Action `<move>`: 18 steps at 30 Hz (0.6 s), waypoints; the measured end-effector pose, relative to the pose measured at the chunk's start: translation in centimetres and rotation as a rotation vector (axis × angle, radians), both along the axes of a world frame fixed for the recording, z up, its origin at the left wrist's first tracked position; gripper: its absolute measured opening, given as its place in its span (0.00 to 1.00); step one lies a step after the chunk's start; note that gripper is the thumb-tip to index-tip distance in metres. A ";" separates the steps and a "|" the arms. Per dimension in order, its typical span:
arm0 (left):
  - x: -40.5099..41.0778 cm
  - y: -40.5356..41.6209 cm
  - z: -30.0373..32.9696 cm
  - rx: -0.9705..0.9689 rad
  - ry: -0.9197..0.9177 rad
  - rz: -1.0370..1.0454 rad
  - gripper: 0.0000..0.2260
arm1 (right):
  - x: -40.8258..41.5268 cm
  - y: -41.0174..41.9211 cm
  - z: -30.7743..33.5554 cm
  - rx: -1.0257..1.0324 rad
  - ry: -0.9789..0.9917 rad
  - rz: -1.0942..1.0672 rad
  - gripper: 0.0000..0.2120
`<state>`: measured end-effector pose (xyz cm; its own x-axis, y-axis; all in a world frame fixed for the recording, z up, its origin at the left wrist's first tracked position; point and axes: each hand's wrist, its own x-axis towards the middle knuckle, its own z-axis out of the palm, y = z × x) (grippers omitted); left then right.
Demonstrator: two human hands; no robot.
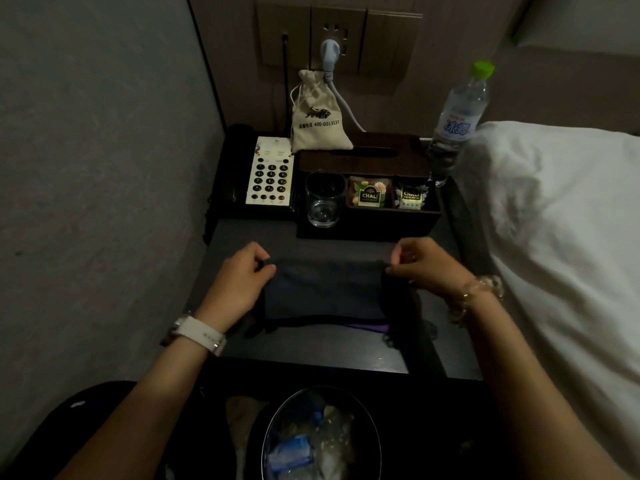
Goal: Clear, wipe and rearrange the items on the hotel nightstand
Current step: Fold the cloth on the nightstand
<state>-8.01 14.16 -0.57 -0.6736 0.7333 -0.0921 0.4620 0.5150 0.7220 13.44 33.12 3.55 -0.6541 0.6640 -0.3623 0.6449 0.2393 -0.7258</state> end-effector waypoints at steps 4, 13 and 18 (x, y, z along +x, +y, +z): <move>-1.3 -0.2 1.1 0.119 -0.445 0.077 0.09 | 0.9 0.7 1.5 -0.238 0.149 -0.004 0.07; 0.0 -0.7 -0.5 -0.126 0.072 -0.085 0.05 | -1.9 -0.7 -2.0 0.177 -0.099 -0.026 0.07; 0.0 -1.3 0.2 -0.109 0.339 -0.153 0.19 | -1.5 -1.0 -1.7 0.449 -0.210 0.037 0.19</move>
